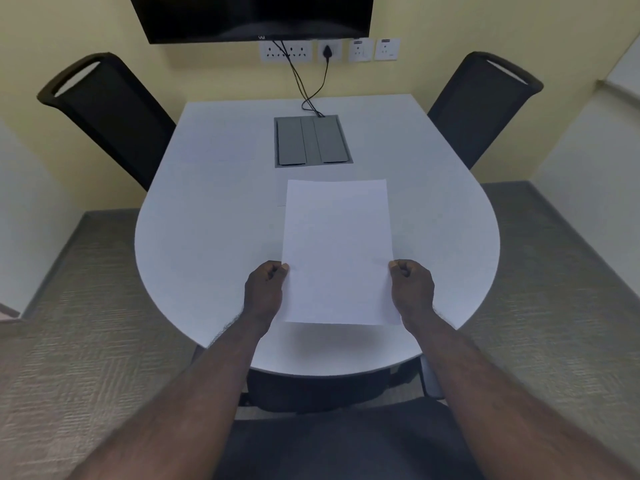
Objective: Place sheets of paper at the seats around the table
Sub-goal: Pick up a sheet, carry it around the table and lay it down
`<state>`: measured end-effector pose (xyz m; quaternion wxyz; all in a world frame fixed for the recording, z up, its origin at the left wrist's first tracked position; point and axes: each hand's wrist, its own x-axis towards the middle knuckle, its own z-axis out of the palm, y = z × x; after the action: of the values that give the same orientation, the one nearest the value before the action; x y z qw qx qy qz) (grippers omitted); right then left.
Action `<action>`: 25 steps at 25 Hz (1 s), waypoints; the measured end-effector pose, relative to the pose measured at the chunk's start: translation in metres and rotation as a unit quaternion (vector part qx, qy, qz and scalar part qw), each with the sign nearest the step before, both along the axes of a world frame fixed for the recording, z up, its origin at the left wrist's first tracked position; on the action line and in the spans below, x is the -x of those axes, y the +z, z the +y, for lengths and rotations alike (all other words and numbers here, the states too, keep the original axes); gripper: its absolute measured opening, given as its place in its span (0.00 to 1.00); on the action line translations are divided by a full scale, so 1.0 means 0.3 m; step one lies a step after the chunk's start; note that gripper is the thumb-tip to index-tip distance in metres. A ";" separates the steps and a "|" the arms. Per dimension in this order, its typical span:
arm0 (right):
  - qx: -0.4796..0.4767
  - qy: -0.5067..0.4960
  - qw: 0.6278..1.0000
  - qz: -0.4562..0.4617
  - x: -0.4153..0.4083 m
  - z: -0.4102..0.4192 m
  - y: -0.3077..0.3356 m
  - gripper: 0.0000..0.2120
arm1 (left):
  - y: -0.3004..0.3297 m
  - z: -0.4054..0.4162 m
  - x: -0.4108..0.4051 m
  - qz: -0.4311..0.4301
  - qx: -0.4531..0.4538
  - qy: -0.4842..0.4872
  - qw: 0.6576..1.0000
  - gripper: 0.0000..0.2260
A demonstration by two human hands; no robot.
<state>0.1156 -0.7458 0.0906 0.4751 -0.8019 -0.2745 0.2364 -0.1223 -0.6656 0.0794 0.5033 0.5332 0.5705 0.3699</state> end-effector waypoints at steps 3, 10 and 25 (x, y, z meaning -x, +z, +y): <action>0.034 -0.003 0.999 0.003 -0.002 0.026 -0.051 0.07 | -0.070 0.015 0.003 0.013 0.007 0.003 1.000 0.09; 0.095 0.004 0.995 -0.012 0.010 0.108 -0.212 0.08 | -0.233 0.079 0.032 0.075 0.030 0.011 0.997 0.10; 0.210 -0.039 0.976 -0.033 0.022 0.176 -0.484 0.08 | -0.453 0.156 0.024 0.202 0.091 -0.015 0.975 0.10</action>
<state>0.1090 -0.6930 -0.0546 0.2954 -0.9014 -0.2027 0.2432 -0.1293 -0.6188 -0.0566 0.4291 0.5575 0.6839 0.1933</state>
